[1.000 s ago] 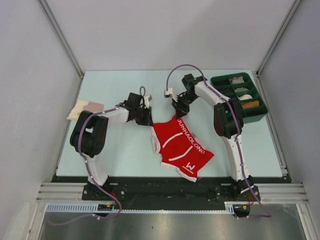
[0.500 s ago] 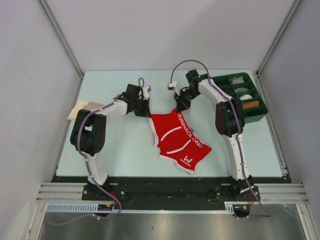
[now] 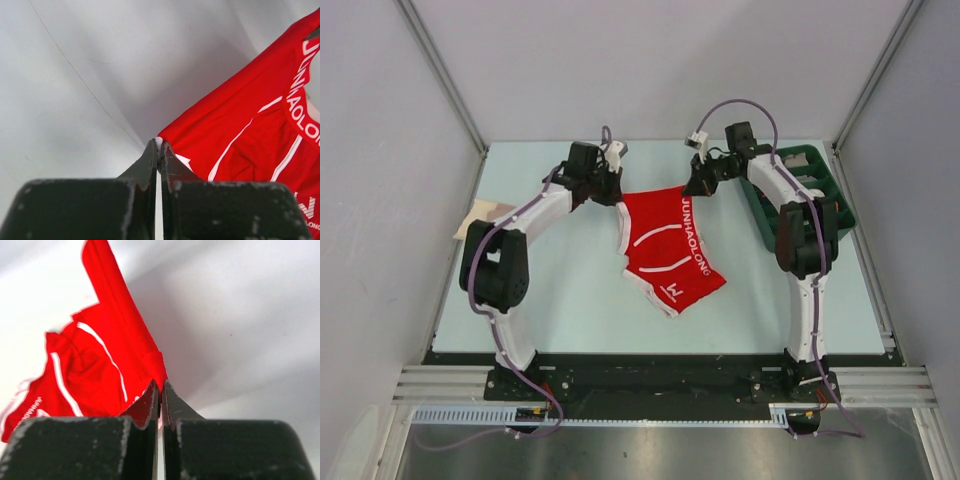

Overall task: Roll the underwear
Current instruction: Fold the underwear at the center of the board.

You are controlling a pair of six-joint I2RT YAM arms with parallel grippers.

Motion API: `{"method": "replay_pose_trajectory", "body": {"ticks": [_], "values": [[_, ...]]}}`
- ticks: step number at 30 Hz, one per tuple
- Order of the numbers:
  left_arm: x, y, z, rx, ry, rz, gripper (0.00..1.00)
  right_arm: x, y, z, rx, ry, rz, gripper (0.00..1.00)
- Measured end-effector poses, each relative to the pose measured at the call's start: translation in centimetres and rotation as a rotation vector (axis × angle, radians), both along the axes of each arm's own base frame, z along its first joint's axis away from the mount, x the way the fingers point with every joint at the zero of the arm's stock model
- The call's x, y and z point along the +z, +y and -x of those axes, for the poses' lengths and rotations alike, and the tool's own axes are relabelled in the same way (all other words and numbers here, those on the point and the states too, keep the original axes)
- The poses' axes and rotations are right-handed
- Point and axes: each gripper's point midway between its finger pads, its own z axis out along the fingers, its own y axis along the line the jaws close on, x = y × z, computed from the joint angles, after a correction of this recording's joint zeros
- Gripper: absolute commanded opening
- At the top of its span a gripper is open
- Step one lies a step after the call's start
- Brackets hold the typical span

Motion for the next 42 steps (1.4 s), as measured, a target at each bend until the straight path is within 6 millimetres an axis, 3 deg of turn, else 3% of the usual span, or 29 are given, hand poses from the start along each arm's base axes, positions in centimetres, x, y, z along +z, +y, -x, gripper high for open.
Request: {"method": "replay_pose_trajectory", "body": {"ticks": [4,8,14,24,36,42], "values": [[1.3,-0.3,0.3,-0.033,-0.051,-0.022,0.00,2.2,0.1,0.6,0.009,-0.039,-0.047,0.00],[3.6,-0.8,1.8,-0.072,-0.124,-0.053,0.00,3.4,-0.1,2.5,0.026,-0.057,-0.067,0.00],[5.2,-3.2,6.8,-0.167,-0.185,-0.071,0.00,3.6,-1.6,6.2,0.046,-0.064,-0.066,0.00],[1.9,-5.3,16.2,-0.274,-0.102,-0.019,0.00,1.7,-3.6,11.0,0.136,-0.064,-0.011,0.00],[-0.1,-9.1,21.1,-0.348,-0.014,0.076,0.00,-2.8,-6.5,16.1,0.246,0.006,0.137,0.01],[-1.7,-10.7,22.9,-0.383,0.033,0.082,0.00,-3.8,-7.7,16.9,0.266,-0.014,0.208,0.03]]}}
